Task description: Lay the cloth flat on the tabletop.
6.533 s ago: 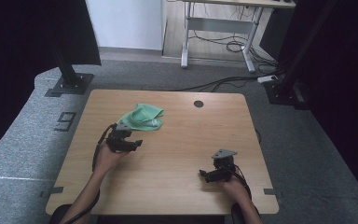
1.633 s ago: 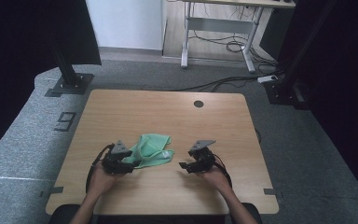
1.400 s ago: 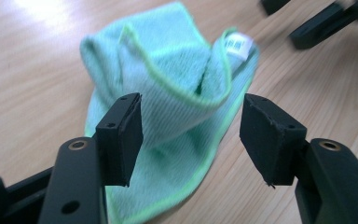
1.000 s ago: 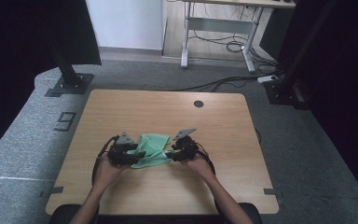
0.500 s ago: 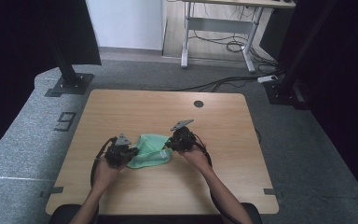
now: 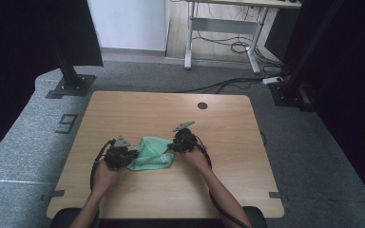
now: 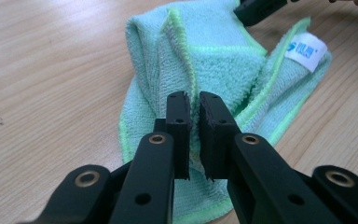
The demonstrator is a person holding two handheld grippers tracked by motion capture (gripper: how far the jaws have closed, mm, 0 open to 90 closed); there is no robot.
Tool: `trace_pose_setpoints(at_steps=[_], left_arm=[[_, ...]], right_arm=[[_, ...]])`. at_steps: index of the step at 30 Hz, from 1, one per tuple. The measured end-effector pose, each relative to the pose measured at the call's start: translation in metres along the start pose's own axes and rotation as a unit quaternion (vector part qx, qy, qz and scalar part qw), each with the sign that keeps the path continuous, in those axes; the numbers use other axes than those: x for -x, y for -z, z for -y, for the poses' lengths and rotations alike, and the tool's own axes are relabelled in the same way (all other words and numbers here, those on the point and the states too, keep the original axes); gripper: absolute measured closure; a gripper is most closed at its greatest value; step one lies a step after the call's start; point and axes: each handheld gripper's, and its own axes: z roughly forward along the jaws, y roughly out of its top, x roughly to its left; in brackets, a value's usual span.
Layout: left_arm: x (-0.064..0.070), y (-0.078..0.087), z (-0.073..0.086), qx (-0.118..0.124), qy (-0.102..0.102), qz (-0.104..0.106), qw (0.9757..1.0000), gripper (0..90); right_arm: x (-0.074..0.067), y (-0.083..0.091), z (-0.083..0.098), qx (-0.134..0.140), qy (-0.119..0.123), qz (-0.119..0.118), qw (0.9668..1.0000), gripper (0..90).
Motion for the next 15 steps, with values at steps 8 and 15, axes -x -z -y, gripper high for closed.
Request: trace_pose_setpoints(at_steps=[8,15], left_arm=[[-0.003,0.003,0.001,0.013,0.003,0.005,0.9999,87.7],[-0.007,0.019,-0.003,0.054,0.009,-0.001,0.9985,88.3]], right_arm=[[-0.008,0.002,0.001,-0.006,0.002,-0.001,1.0,85.2],[-0.005,0.025,0.0,0.008,0.004,0.004,0.9999,85.2]])
